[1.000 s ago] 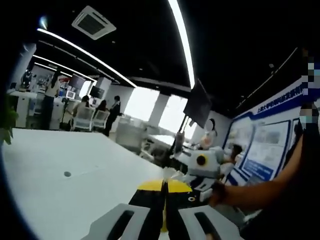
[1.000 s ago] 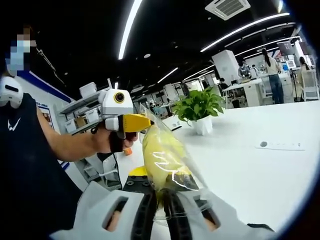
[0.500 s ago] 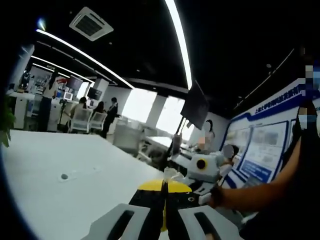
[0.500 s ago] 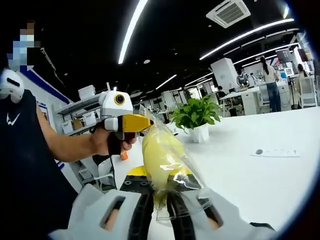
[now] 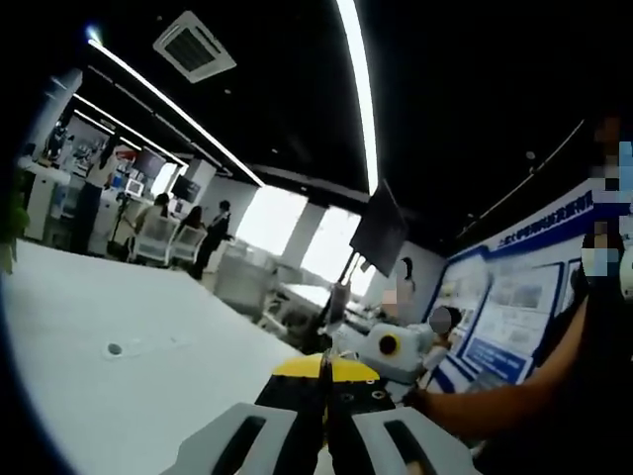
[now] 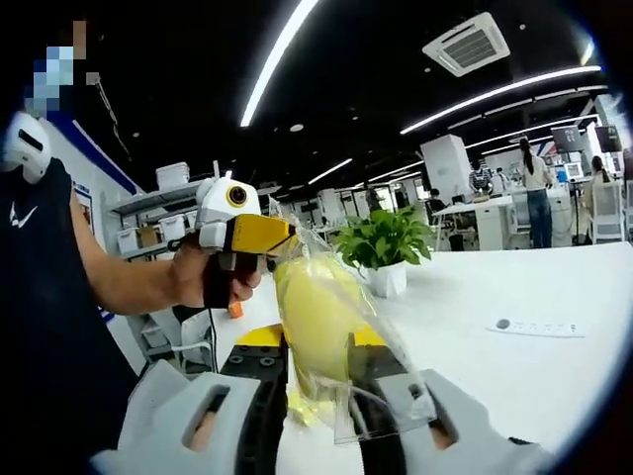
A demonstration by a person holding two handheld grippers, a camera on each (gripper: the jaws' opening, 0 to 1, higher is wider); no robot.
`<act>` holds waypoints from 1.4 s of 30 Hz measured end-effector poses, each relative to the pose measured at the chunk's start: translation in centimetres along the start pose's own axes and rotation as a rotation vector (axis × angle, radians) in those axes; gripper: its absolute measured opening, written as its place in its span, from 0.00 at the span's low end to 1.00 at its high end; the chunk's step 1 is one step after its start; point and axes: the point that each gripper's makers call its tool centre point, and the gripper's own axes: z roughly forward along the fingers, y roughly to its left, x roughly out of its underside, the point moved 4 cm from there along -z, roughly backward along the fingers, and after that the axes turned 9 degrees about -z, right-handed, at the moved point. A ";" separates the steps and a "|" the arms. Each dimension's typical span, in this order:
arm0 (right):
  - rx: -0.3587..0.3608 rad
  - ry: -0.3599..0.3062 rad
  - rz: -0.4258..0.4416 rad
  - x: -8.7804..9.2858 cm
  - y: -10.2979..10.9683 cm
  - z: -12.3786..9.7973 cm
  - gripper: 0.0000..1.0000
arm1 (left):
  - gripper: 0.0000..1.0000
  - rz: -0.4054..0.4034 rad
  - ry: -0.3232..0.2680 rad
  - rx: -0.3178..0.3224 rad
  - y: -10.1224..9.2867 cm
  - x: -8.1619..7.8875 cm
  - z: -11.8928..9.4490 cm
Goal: Compare the silicone blocks by pressing each to a similar depth, holding the contact briefly, and releasing to observe deformation and rebound differences across the visible hardness samples.
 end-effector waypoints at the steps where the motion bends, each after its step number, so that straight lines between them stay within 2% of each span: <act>1: 0.006 0.003 -0.004 0.1 0.0 -0.1 0.28 | 0.00 0.000 0.000 0.003 -0.1 0.0 0.1; 5: 0.033 -0.001 -0.018 0.3 -0.2 -0.3 0.37 | 0.00 0.003 0.001 0.006 -0.2 0.4 0.1; 9: 0.098 -0.027 -0.043 0.2 -0.9 -0.6 0.62 | 0.00 0.003 0.010 0.002 0.0 0.6 0.4; 11: 0.118 -0.026 -0.048 0.4 -1.2 -0.9 0.70 | 0.00 0.000 0.009 0.001 0.0 0.7 0.5; 13: 0.163 -0.042 -0.057 0.3 -1.7 -1.3 0.82 | 0.00 0.001 0.012 0.000 0.1 0.7 0.5; 14: 0.215 -0.053 -0.070 0.1 -2.4 -1.5 0.90 | 0.00 -0.001 0.013 0.000 0.1 0.7 0.6; 15: 0.237 -0.056 -0.069 0.1 -2.7 -1.7 0.96 | 0.00 -0.002 0.013 0.000 0.2 0.7 0.6; 16: 0.249 -0.041 -0.072 0.3 -2.9 -2.0 0.96 | 0.00 -0.004 0.014 -0.001 0.2 0.8 0.7; 22: 0.276 -0.049 -0.094 0.0 -3.3 -2.8 0.96 | 0.00 -0.011 0.014 -0.008 0.3 1.0 1.0; 26: 0.295 -0.032 -0.091 0.7 -3.5 -3.6 0.96 | 0.00 -0.017 0.011 -0.011 0.3 1.1 1.4; 30: 0.317 -0.020 -0.069 1.8 -3.5 -5.0 0.96 | 0.00 -0.014 0.013 -0.025 0.6 1.8 1.9; 37: 0.378 -0.027 -0.025 3.5 -3.6 -7.6 0.96 | 0.00 -0.029 0.025 -0.075 2.2 3.6 2.1; 41: 0.425 0.003 -0.001 5.3 -4.1 -8.8 0.96 | 0.00 -0.045 0.019 -0.086 2.9 4.4 2.4; 42: 0.435 0.028 -0.005 6.1 -4.2 -9.1 0.96 | 0.00 -0.045 0.020 -0.090 3.0 4.6 2.5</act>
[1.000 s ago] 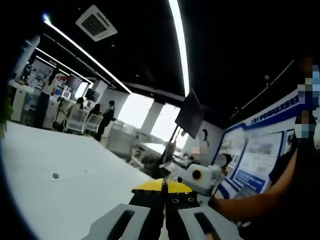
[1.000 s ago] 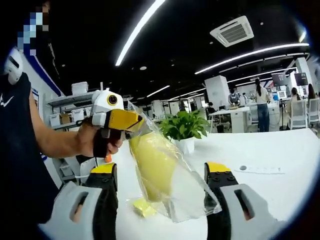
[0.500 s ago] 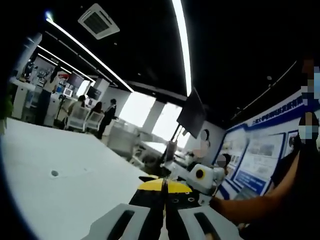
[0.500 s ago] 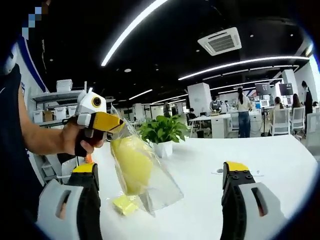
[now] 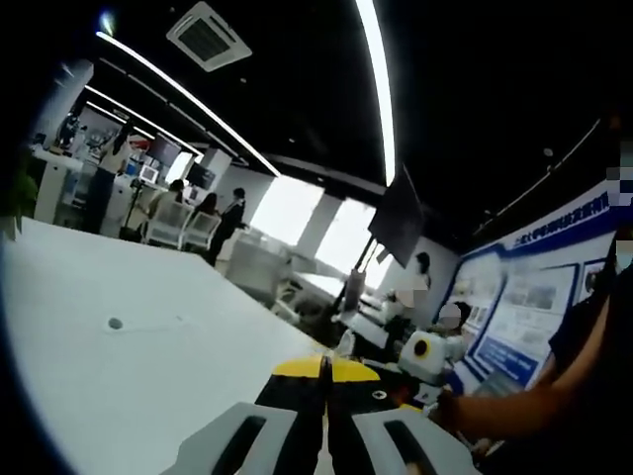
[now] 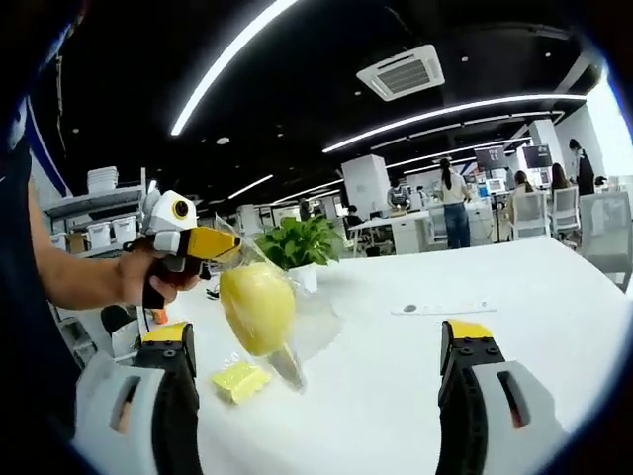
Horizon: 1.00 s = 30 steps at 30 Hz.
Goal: Compare the silicone blocks by pressing each to a similar depth, holding the contact briefly, and releasing to observe deformation and rebound differences across the visible hardness samples.
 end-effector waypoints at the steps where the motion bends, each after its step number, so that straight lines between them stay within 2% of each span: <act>1: 0.007 0.016 -0.002 0.5 -0.1 -0.2 0.96 | 0.00 -0.003 0.001 -0.002 0.1 0.1 0.1; 5: 0.040 0.062 -0.069 2.2 -0.3 -1.0 0.96 | 0.00 -0.050 -0.008 -0.032 1.1 1.3 0.5; 11: 0.035 0.101 -0.063 3.9 0.1 -1.8 0.96 | 0.00 -0.082 -0.012 -0.049 1.9 2.5 1.1; 18: 0.044 0.119 -0.052 4.8 0.1 -2.7 0.96 | 0.00 -0.126 -0.014 -0.064 2.7 4.1 1.5; 24: 0.047 0.137 -0.028 5.4 0.4 -2.8 0.96 | 0.00 -0.164 -0.007 -0.103 4.2 6.4 1.1; 30: 0.033 0.154 -0.022 5.8 0.9 -2.4 0.96 | 0.00 -0.255 -0.023 -0.116 5.6 7.7 0.5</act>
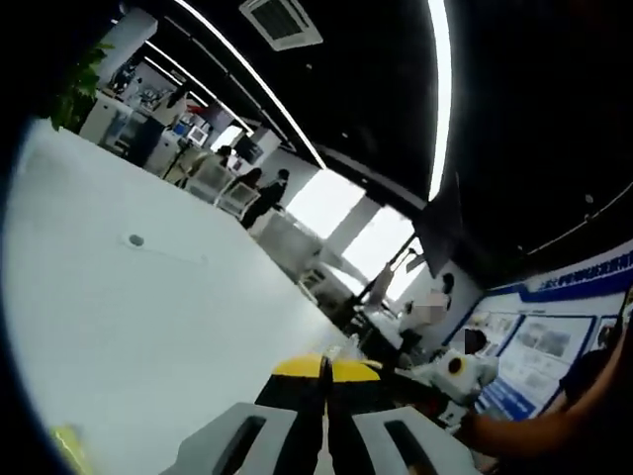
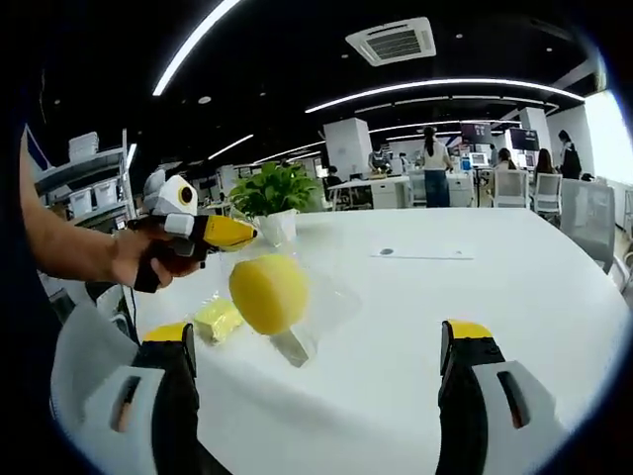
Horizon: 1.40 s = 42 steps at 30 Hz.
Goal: Compare the silicone blocks by pressing each to a similar depth, holding the contact briefly, and releasing to observe deformation and rebound differences across the visible hardness samples.
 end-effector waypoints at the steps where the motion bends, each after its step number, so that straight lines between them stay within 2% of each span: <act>1: -0.002 0.003 0.001 0.0 0.1 0.1 0.96 | 0.00 -0.052 0.006 0.001 0.3 0.5 -0.1; 4: -0.001 0.013 0.008 0.1 0.1 0.2 0.96 | 0.00 -0.066 -0.005 -0.024 1.7 1.1 0.0; 9: -0.008 0.026 0.007 0.3 0.4 0.3 0.96 | 0.00 -0.083 0.016 -0.061 3.2 2.3 -0.3; 12: -0.013 0.038 0.013 0.6 0.6 0.4 0.96 | 0.00 -0.085 0.009 -0.076 4.0 2.3 -0.6; 18: -0.009 0.038 0.032 0.9 0.9 0.5 0.96 | 0.00 0.003 -0.012 -0.173 6.7 1.5 -1.2; 21: -0.016 0.037 0.024 1.2 1.2 0.5 0.96 | 0.00 0.033 -0.021 -0.202 7.6 1.4 -1.5; 25: -0.024 0.047 0.014 1.4 1.3 0.6 0.96 | 0.00 0.042 -0.030 -0.262 9.0 1.2 -2.0; 28: -0.026 0.052 0.021 1.5 1.4 0.6 0.96 | 0.00 0.085 -0.041 -0.341 10.7 1.0 -2.3; 36: -0.045 0.068 0.019 2.1 1.9 0.8 0.96 | 0.00 0.033 -0.010 -0.430 13.0 2.6 -2.5; 38: -0.045 0.069 0.022 2.2 2.0 0.8 0.96 | 0.00 -0.006 -0.029 -0.452 13.4 2.8 -2.6; 42: -0.045 0.075 0.034 2.5 2.1 0.7 0.96 | 0.00 0.005 -0.013 -0.506 14.3 3.0 -2.4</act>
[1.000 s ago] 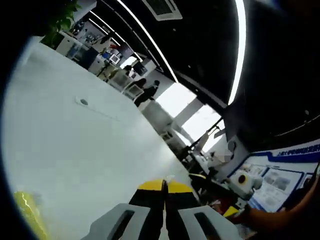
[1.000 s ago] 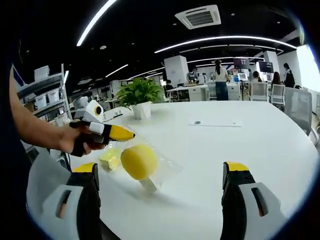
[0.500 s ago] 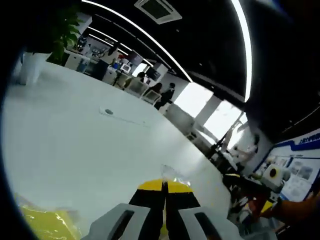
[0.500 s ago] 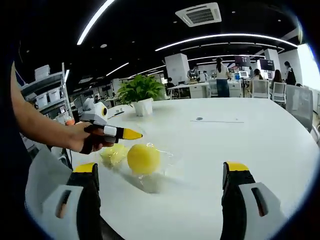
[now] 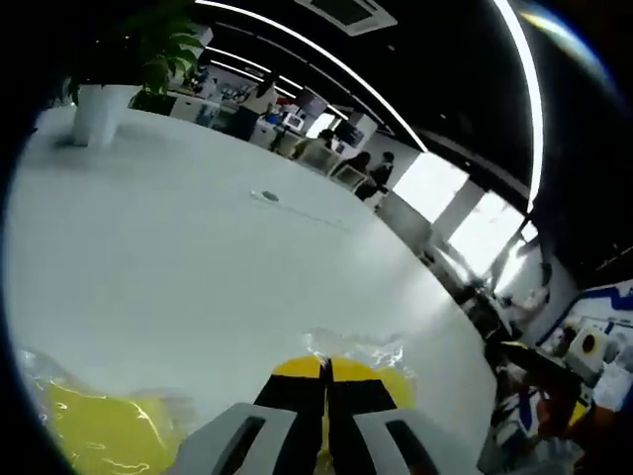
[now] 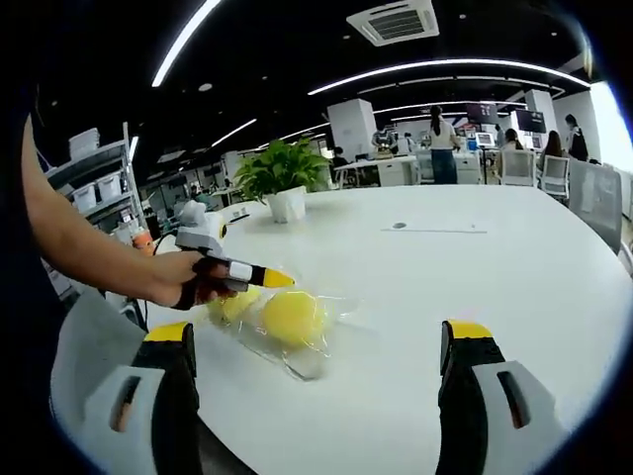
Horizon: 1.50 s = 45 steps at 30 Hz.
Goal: Compare the silicone blocks by pressing each to a similar depth, holding the contact briefly, and releasing to observe deformation and rebound differences across the visible hardness samples.
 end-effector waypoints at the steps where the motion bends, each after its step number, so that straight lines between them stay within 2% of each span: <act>1: 0.000 0.001 0.000 0.1 0.0 0.0 0.96 | 0.00 0.032 0.009 -0.044 0.5 0.2 0.0; 5: 0.004 0.002 0.005 0.2 -0.2 -0.2 0.96 | 0.00 0.083 0.031 -0.074 0.6 0.9 0.4; 7: 0.009 0.004 0.008 0.3 -0.4 -0.3 0.96 | 0.00 0.046 0.039 -0.080 0.7 1.3 0.6; 10: 0.012 -0.008 0.015 0.1 -0.6 -0.3 0.96 | 0.00 0.094 0.056 -0.094 0.7 1.6 0.8; 14: 0.014 0.000 0.012 0.2 -0.6 -0.2 0.96 | 0.00 0.099 0.055 -0.114 1.3 1.6 1.0; 17: 0.013 0.000 0.017 0.4 -0.5 -0.1 0.96 | 0.00 0.132 0.056 -0.114 1.0 1.7 1.0; 22: 0.009 0.004 0.024 0.6 -0.3 0.2 0.96 | 0.00 0.116 0.053 -0.114 1.3 1.6 1.1; 23: 0.008 0.002 0.022 0.5 -0.3 0.2 0.96 | 0.00 0.098 0.066 -0.097 1.2 1.8 1.2; 24: 0.007 0.000 0.021 0.4 -0.3 0.2 0.96 | 0.00 0.115 0.078 -0.089 1.3 1.8 1.3; 25: 0.006 -0.002 0.021 0.2 -0.2 0.3 0.96 | 0.01 0.179 0.080 -0.088 1.3 1.6 1.3; 28: 0.006 -0.003 0.015 0.1 -0.2 0.2 0.96 | 0.05 0.136 0.077 -0.086 1.4 1.5 1.1; 30: 0.009 0.000 0.016 0.1 -0.3 0.1 0.96 | 0.10 0.127 0.080 -0.081 1.7 1.3 1.1; 31: 0.009 0.000 0.017 0.2 -0.3 0.0 0.96 | 0.12 0.080 0.096 -0.062 1.5 1.4 1.2; 32: 0.011 0.001 0.017 0.2 -0.3 0.0 0.96 | 0.16 0.092 0.097 -0.069 1.7 0.8 0.8; 33: 0.011 0.001 0.018 0.3 -0.4 0.0 0.96 | 0.22 0.101 0.053 -0.055 1.4 0.1 0.6; 34: 0.012 0.001 0.019 0.4 -0.5 -0.1 0.96 | 0.27 0.088 0.035 -0.010 0.6 -0.5 0.3; 36: 0.015 0.005 0.025 0.5 -0.5 -0.1 0.96 | 0.39 0.080 0.030 0.032 0.1 -1.1 0.0; 37: 0.015 0.006 0.028 0.5 -0.5 0.0 0.96 | 0.45 0.077 0.006 0.046 -0.1 -1.9 -0.3; 38: 0.015 0.005 0.031 0.5 -0.5 0.0 0.96 | 0.56 0.090 -0.035 0.039 0.0 -2.9 -0.7; 39: 0.019 0.006 0.034 0.6 -0.6 0.2 0.96 | 0.76 0.108 -0.074 0.025 0.1 -3.8 -1.0; 40: 0.032 0.014 0.026 0.6 -0.7 0.3 0.96 | 0.91 0.133 -0.116 0.022 0.1 -4.8 -1.4; 41: 0.035 0.016 0.024 0.6 -0.8 0.4 0.96 | 1.00 0.146 -0.132 0.036 0.0 -5.4 -1.8; 42: 0.037 0.015 0.023 0.6 -0.8 0.4 0.96 | 0.95 0.155 -0.118 0.048 -0.2 -5.5 -2.5; 44: 0.040 0.010 0.021 0.5 -1.0 0.6 0.96 | 1.00 0.184 -0.131 0.084 -0.5 -6.6 -3.5; 45: 0.042 0.013 0.016 0.5 -1.1 0.7 0.96 | 0.99 0.206 -0.138 0.093 -0.6 -7.1 -4.1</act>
